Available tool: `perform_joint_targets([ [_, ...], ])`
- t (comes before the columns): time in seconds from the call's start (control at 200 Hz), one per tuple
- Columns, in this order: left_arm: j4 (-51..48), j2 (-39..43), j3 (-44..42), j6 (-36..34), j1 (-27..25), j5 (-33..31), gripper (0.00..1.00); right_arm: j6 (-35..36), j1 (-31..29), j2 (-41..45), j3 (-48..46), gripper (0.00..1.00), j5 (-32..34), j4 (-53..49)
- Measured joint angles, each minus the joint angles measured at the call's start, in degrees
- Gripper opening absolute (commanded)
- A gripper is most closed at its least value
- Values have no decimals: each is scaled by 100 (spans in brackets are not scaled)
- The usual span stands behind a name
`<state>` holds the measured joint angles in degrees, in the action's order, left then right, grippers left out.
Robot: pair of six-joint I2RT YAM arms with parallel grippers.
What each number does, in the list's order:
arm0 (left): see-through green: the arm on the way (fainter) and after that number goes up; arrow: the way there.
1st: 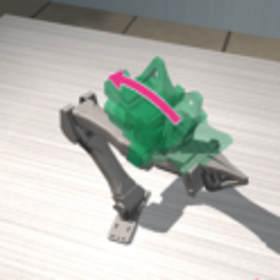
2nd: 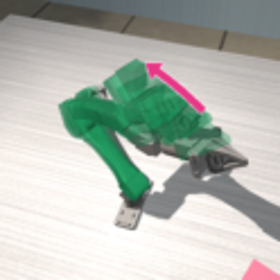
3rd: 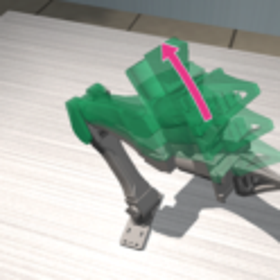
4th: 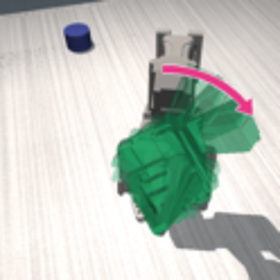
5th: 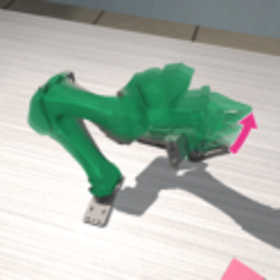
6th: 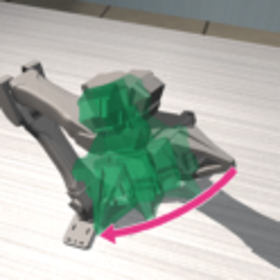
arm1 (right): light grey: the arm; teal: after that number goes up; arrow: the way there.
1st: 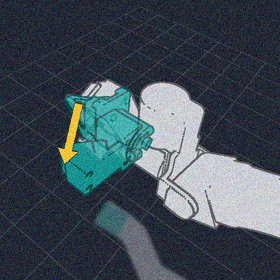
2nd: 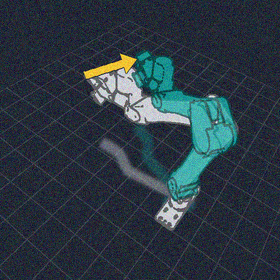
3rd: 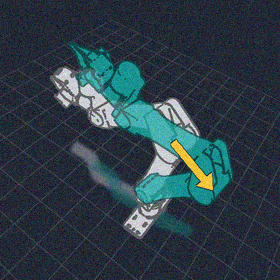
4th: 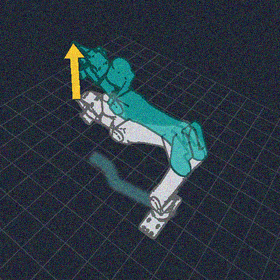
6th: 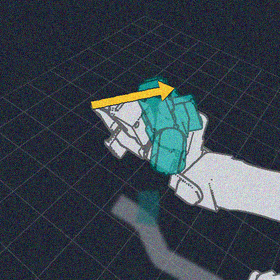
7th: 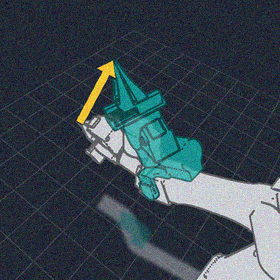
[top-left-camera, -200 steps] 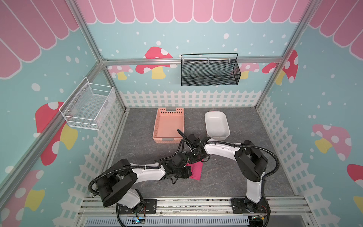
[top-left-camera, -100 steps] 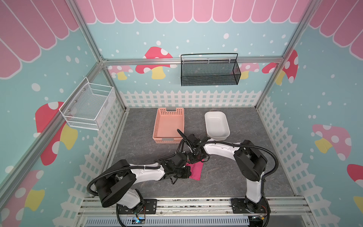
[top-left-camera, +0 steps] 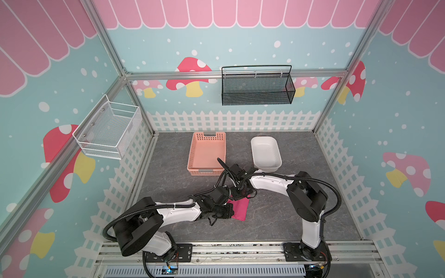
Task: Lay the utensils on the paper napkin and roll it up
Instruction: 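Hold the napkin with both grippers near the spoon head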
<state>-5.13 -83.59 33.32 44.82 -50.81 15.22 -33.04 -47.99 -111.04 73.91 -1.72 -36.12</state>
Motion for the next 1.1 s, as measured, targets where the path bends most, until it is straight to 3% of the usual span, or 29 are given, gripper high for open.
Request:
perform_joint_targets([
  [0.866,280,-417,111,87,7,131,7,0,44,7,-42,3,-101,50],
  [1.101,44,-192,111,74,0,55,12,2,48,66,-142,3,-129,173],
])
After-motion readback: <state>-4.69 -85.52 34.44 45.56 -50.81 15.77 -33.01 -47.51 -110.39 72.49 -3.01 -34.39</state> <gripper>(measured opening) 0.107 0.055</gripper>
